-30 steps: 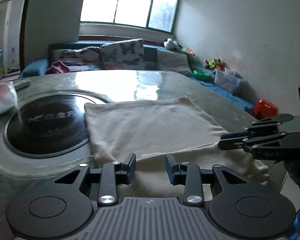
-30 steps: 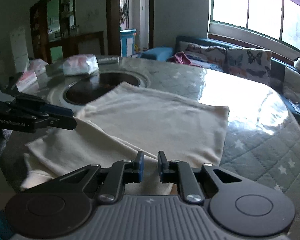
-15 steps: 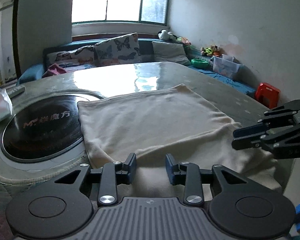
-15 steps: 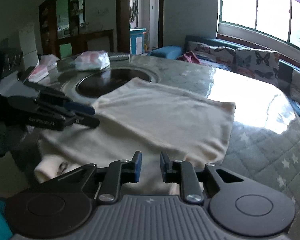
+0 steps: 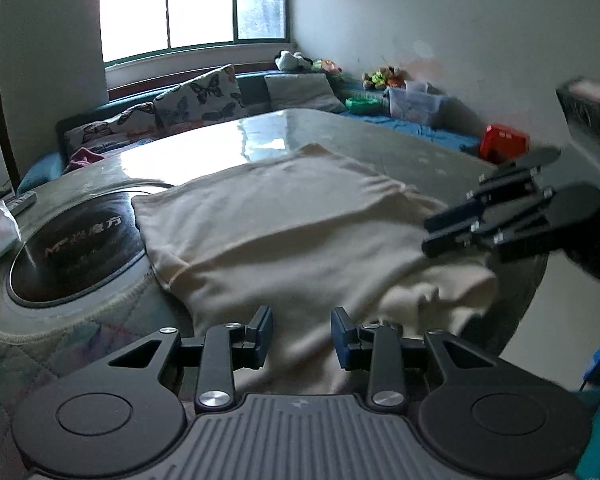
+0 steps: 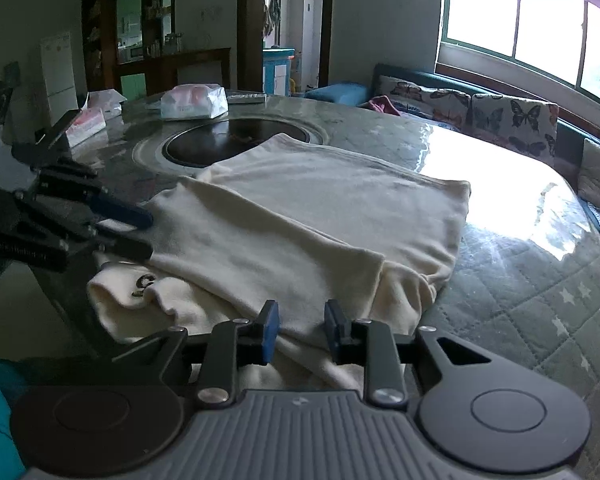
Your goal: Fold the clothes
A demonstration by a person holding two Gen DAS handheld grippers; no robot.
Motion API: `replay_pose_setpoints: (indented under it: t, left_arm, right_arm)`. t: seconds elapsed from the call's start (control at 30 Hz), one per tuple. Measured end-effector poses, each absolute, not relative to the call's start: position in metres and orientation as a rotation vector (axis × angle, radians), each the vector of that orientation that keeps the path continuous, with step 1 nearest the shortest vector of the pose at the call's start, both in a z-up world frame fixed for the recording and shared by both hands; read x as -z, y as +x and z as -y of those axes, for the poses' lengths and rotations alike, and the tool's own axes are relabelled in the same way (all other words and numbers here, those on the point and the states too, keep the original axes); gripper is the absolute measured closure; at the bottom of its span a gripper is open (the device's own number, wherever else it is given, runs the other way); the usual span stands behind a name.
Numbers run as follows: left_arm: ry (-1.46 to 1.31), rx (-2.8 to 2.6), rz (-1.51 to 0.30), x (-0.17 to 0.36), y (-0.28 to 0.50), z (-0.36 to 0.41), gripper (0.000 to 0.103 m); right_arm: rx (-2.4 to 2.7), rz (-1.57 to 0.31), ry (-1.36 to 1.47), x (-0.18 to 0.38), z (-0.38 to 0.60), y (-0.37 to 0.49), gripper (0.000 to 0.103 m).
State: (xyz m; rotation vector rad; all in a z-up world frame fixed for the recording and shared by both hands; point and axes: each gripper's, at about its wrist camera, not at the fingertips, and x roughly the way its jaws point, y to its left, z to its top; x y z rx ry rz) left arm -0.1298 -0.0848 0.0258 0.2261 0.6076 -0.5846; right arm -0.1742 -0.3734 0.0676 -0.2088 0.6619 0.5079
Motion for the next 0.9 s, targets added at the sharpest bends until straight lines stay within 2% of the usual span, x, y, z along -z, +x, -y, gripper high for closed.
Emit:
replay_pose_setpoints:
  t: [0.1, 0.4, 0.6, 0.67, 0.9]
  left_arm:
    - [0.233, 0.589, -0.604, -0.027, -0.135, 0.081, 0.068]
    - [0.323, 0.640, -0.566, -0.032, -0.162, 0.073, 0.058]
    - [0.408, 0.688, -0.522, -0.023, -0.173, 0.086, 0.058]
    - [0.441, 0.697, -0.495, -0.019, -0.174, 0.092, 0.058]
    - [0.471, 0.719, -0.451, -0.010, -0.173, 0.103, 0.059]
  right_arm:
    - [-0.504, -0.648, -0.189, -0.071, 0.377, -0.177, 0.078]
    - [-0.502, -0.651, -0.188, -0.073, 0.379, -0.178, 0.077]
    - [-0.509, -0.643, -0.234, -0.083, 0.383, -0.193, 0.064]
    - [-0.518, -0.644, -0.268, -0.084, 0.384, -0.200, 0.055]
    - [-0.552, -0.638, -0.384, -0.086, 0.385, -0.223, 0.044]
